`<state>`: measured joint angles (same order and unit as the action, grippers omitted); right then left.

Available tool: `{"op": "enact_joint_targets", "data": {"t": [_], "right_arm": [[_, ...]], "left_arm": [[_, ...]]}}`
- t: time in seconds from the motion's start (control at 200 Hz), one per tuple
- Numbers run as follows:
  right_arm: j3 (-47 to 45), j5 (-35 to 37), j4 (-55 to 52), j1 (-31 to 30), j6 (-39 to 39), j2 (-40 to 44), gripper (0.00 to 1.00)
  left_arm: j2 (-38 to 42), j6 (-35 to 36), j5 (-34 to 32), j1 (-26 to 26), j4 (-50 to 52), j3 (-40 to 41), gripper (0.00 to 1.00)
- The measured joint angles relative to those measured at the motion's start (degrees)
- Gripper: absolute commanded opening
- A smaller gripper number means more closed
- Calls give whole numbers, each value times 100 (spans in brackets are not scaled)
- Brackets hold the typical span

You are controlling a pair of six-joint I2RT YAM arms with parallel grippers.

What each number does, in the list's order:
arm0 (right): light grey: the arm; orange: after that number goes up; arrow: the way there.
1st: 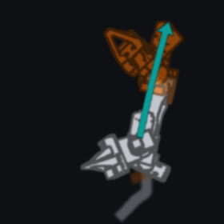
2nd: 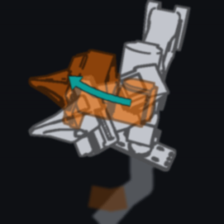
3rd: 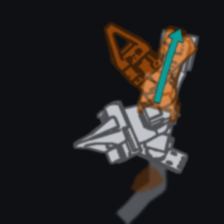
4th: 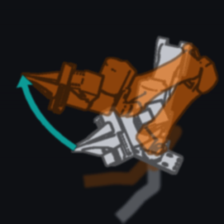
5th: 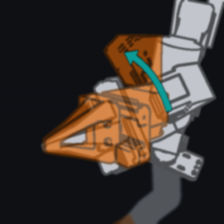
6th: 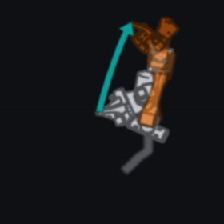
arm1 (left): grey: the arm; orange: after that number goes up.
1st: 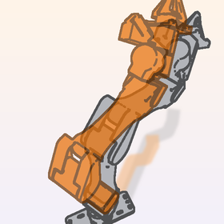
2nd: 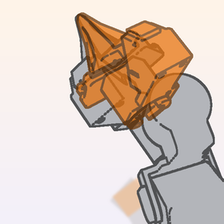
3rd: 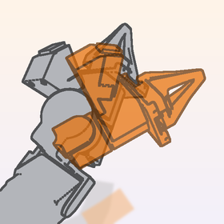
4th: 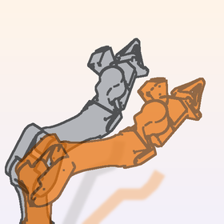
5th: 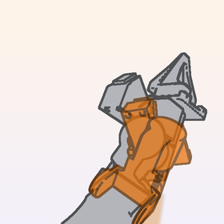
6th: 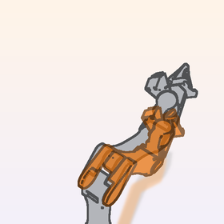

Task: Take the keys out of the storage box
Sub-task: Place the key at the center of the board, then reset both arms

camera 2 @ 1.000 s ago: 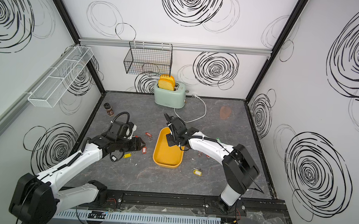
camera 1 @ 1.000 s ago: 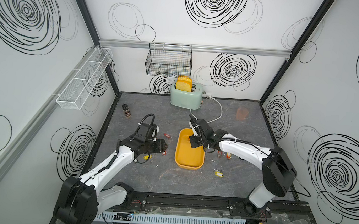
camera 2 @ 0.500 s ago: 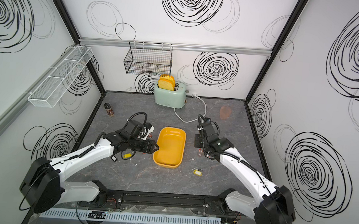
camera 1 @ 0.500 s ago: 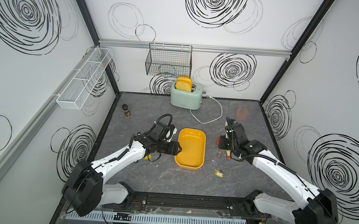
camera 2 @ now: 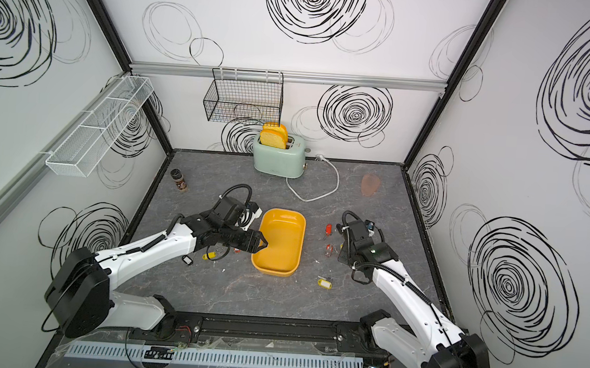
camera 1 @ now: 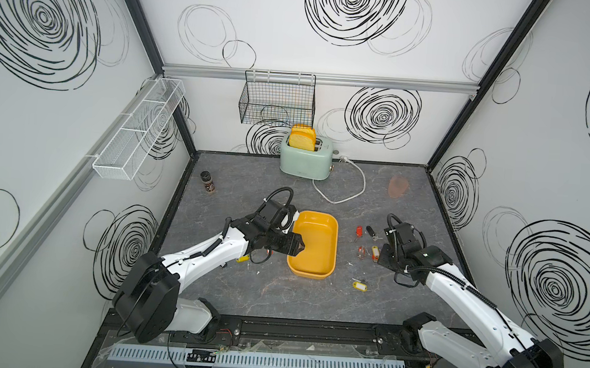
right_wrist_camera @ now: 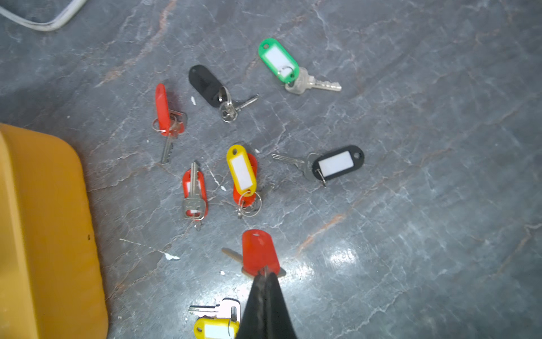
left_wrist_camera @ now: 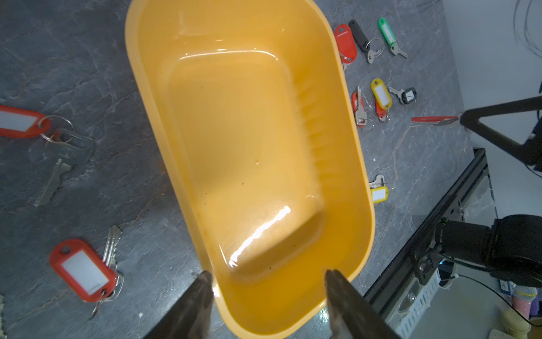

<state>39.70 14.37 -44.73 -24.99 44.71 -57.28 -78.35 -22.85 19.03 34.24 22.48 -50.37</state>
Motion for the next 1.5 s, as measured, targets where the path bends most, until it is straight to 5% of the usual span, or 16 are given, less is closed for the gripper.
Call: {"op": "enact_joint_targets", "data": {"t": [0.435,0.57,0.895,1.01,1.126,1.196,1.246,1.501], "right_arm": [[-483,-343,-210,4,398,-166,0],[-509,-426,-199,-4,420,-247,26],[-358,-437,-210,-22,369,-70,34],[-52,-365,-155,17,223,-76,50],[317,-339,138,214,-96,-118,69],[468,-326,426,444,-313,-184,73],[529,-321,675,647,-468,-247,100],[688,-72,2026,1488,-1296,-857,99]], "left_arm": [[0,151,-160,0,138,-2,65],[0,190,-216,-2,162,-2,66],[68,170,-348,-151,164,-2,70],[195,120,-470,-328,157,-2,76],[337,90,-695,-625,155,-2,99],[435,72,-861,-866,149,-2,98],[496,94,-999,-1067,142,-4,98],[601,428,-2337,-1985,-181,-195,98]]}}
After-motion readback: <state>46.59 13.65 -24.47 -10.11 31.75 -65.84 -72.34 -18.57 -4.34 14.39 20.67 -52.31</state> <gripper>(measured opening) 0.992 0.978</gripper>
